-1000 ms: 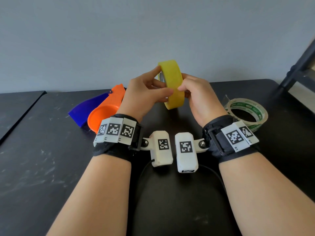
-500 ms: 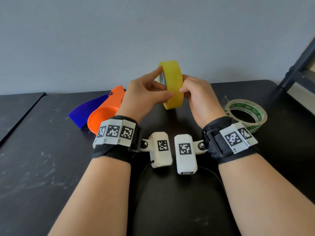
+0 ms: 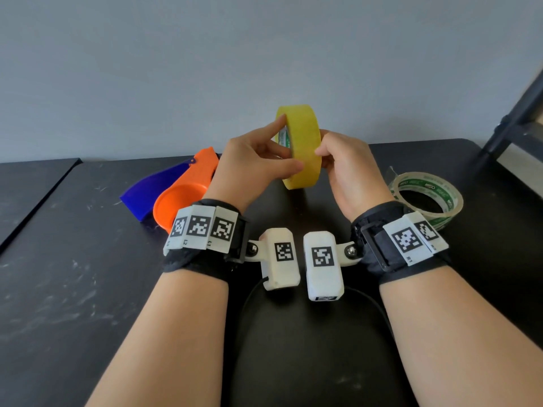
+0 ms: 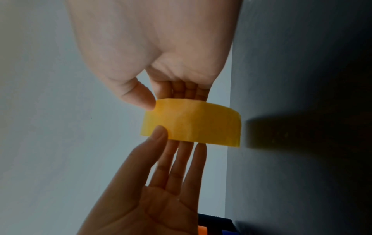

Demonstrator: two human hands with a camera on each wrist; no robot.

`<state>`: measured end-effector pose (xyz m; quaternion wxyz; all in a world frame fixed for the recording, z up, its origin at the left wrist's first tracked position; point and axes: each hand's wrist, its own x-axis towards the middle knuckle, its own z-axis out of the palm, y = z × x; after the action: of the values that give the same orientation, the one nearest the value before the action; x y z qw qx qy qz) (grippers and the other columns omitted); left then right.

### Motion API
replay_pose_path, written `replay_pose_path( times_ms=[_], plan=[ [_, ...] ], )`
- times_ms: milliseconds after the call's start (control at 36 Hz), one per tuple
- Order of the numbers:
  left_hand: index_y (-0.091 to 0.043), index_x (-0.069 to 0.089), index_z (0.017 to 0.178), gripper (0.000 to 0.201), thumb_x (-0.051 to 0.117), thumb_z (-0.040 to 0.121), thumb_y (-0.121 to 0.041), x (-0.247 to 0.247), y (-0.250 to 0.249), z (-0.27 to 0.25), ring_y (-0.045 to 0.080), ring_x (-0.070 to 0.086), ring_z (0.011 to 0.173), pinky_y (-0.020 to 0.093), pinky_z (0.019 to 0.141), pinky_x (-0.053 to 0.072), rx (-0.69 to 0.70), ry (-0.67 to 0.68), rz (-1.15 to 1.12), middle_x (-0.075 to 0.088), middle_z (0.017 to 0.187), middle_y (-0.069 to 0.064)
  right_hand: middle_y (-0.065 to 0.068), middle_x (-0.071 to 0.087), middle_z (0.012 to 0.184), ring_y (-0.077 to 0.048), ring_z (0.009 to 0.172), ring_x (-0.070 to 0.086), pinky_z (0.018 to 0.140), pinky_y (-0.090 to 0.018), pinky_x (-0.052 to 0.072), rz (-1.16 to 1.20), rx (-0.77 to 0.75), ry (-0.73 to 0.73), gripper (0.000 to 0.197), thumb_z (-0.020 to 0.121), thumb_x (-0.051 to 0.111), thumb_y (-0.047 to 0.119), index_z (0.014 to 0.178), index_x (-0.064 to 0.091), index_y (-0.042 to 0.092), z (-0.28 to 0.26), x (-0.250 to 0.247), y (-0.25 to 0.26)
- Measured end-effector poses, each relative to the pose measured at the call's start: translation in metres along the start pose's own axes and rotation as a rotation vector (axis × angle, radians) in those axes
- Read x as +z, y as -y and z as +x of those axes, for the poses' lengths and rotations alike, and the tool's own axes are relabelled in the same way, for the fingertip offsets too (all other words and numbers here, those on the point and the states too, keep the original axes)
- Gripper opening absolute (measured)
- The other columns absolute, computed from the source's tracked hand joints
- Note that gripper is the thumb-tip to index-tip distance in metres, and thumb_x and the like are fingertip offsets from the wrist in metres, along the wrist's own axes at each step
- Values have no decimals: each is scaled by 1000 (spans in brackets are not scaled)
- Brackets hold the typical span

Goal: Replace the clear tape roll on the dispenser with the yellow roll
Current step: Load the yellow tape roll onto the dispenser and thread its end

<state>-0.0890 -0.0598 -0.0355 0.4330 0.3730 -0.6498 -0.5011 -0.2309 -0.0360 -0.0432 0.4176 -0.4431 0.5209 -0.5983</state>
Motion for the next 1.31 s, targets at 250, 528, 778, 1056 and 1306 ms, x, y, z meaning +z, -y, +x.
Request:
replay_pose_path(
  times_ms=[250,528,778,1056,1306],
  plan=[
    [-5,43,143,72,73,78,3,2,-3,-1,31,71,96,44,85,59,-46,-37,-112,71,94,16,-14,53,84,-26,82,48,79,-42,39,-20,-27,45,46,67,50,19,97,52,-15,-4,3,2],
    [-7,44,137,63,69,81,5,0,-5,0,30,71,86,42,78,61,-14,-142,-201,69,92,18,-5,71,112,-24,112,61,97,-36,47,-100,-42,158,53,72,42,6,114,68,28,-10,0,5],
    [-6,56,96,16,67,85,-2,-1,-1,2,24,69,77,43,80,60,28,-160,-142,67,89,18,2,71,87,-14,88,63,96,-41,49,-90,-18,78,39,85,48,1,79,72,31,-11,3,8],
    [-24,54,103,42,75,72,-6,2,-6,-5,31,69,83,52,89,55,34,-31,50,72,94,12,-20,68,115,-29,101,65,103,-55,45,-20,60,-4,20,80,53,23,89,70,20,-12,2,11],
    [-17,52,101,36,69,79,6,5,-5,-3,31,69,81,43,78,61,32,-83,-80,66,91,20,-4,70,95,-21,92,64,91,-42,48,-46,34,33,35,76,48,9,99,67,28,-8,4,10]
  ],
)
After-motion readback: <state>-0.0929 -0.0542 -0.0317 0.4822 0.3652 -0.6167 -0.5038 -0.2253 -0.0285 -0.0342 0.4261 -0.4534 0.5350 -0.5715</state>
